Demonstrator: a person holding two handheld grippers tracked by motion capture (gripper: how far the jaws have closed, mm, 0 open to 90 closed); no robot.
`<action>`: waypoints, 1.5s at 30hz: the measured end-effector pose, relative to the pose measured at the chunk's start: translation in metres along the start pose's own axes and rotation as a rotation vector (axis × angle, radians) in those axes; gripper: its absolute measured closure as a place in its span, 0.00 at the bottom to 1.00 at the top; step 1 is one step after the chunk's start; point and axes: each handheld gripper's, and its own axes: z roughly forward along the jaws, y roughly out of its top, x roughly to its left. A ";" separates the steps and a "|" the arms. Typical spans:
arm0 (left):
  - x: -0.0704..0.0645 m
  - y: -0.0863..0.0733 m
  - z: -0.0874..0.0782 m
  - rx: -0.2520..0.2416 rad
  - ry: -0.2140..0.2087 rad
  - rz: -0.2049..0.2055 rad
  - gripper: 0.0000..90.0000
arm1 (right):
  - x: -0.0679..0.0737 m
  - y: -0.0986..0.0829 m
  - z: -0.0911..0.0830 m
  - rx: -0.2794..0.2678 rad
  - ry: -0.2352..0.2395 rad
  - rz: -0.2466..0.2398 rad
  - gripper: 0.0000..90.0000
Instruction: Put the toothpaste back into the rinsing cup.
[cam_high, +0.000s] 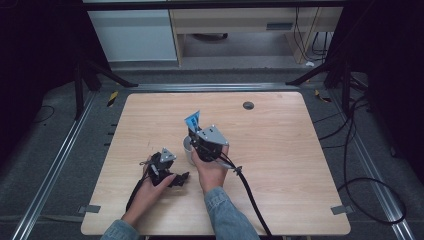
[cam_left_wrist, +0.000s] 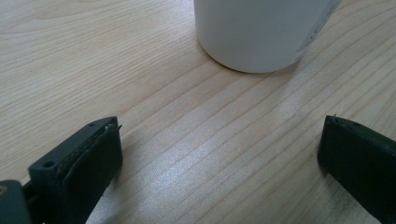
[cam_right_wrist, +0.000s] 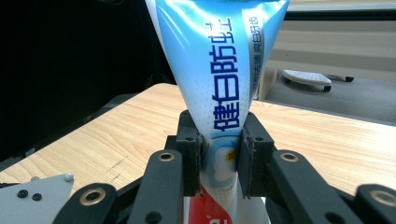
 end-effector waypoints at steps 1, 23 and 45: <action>0.000 0.000 0.000 0.000 0.000 0.000 0.00 | 0.000 0.000 0.000 0.000 0.000 0.000 0.81; 0.000 0.000 0.000 0.000 -0.001 0.000 0.00 | -0.003 -0.009 0.005 0.031 0.005 0.032 0.81; 0.000 0.000 0.000 0.000 -0.001 0.000 0.00 | -0.007 -0.009 0.007 0.041 0.020 0.069 0.81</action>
